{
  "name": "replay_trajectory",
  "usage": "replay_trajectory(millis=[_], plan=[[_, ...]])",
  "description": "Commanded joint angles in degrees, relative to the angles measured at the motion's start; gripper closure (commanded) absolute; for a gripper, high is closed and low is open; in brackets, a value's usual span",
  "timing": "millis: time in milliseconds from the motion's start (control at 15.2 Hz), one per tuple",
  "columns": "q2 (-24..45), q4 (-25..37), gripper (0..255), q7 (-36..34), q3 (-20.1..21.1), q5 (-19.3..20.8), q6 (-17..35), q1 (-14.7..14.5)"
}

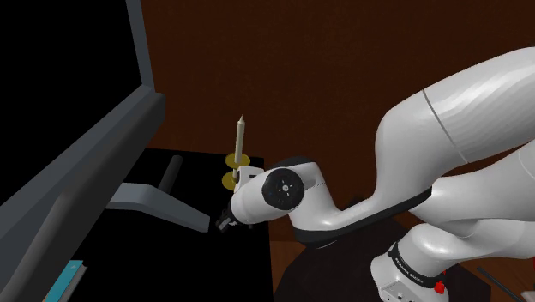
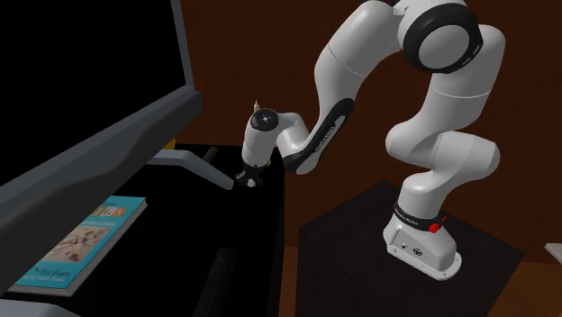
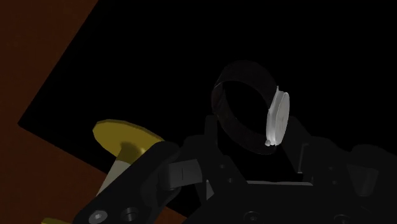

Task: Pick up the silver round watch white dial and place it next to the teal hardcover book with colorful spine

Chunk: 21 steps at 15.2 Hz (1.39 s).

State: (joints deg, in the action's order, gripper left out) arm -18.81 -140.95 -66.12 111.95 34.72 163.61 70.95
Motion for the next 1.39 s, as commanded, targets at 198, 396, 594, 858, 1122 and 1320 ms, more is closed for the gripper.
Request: replay_trajectory(millis=[198,396,594,858,1122,1320], plan=[[0.0,-0.7,255,-0.5,-0.8,0.5,-0.1,-0.7],[1.9,0.0,255,-0.1,-2.4,1.2,-2.2,-2.3],[5.1,0.4,255,-0.6,-6.6,3.5,-5.3,-6.4],[10.5,1.3,255,-2.4,-13.9,8.3,-10.4,-13.9],[14.2,2.1,255,-2.4,-37.0,10.5,-14.9,-37.6],[9.0,1.6,255,4.9,-40.9,1.0,-13.6,-41.5]])
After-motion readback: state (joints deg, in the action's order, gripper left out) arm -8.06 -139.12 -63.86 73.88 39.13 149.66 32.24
